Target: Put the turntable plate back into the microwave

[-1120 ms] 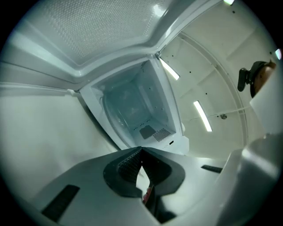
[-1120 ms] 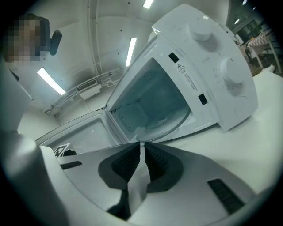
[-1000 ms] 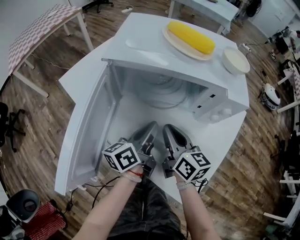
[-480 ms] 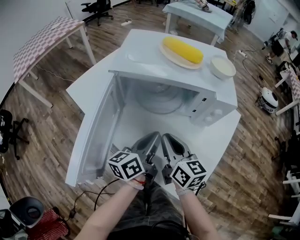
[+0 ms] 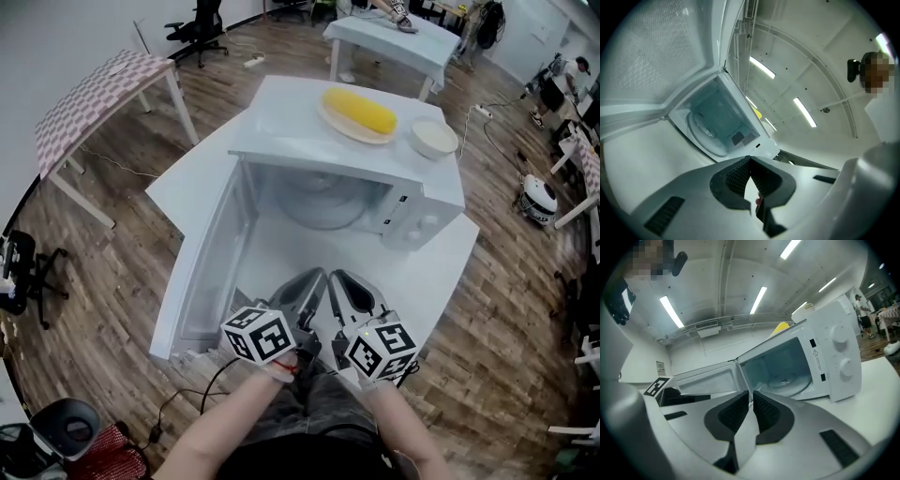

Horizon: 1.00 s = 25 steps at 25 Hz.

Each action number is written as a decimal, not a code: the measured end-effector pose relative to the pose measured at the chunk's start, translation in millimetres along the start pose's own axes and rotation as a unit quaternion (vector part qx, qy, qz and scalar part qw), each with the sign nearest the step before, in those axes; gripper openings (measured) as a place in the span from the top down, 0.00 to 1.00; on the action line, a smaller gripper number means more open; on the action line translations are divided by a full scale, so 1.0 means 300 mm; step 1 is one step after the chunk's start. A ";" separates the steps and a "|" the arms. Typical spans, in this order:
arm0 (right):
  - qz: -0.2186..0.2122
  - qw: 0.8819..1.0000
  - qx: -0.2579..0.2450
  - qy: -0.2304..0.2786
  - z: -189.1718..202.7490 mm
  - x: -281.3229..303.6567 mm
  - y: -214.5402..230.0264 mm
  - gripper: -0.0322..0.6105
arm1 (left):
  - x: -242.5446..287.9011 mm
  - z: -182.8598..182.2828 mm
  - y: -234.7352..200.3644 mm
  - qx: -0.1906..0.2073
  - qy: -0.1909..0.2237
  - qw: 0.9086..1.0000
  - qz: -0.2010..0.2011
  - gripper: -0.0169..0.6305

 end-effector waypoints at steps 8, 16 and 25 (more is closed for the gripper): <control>0.004 0.999 -0.030 -0.018 -0.015 -0.040 -0.052 0.88 | -0.046 0.001 0.056 0.078 -0.003 0.997 -0.015 0.95; -0.011 0.999 -0.043 -0.005 -0.040 -0.087 -0.129 0.88 | -0.132 0.005 0.134 0.205 0.009 0.978 -0.046 0.95; -0.020 0.996 -0.086 0.003 -0.077 -0.127 -0.216 0.88 | -0.204 -0.014 0.211 0.277 0.010 0.958 -0.074 0.95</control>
Point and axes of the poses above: the fingertips, and each gripper's own axes: x forward along the fingers, y to its right, z out of its underside, the point moved 7 cm from there along -x, backward along the fingers, and after that the axes turned 10 degrees about -z, right-handed, at the moved point
